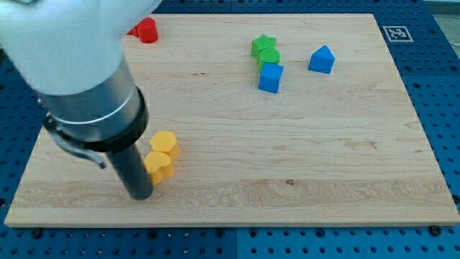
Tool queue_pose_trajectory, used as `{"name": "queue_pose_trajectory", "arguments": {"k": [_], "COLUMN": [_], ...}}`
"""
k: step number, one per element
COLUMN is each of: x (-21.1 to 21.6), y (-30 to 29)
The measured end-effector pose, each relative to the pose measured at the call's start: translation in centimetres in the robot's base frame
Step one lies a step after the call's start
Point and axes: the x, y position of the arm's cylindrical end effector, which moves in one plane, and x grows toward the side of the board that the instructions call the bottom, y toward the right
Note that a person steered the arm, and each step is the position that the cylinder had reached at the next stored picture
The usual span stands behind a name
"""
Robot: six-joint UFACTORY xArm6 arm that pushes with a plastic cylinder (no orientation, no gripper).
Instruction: Move the yellow heart diagonally bottom right to the blue cube
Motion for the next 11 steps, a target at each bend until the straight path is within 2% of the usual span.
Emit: {"name": "queue_pose_trajectory", "arguments": {"k": [2,4,7,9,11], "x": [-1.5,-1.9,-6.2,-6.8,-5.5], "y": [3.5,3.6,3.6,3.8,0.2]}}
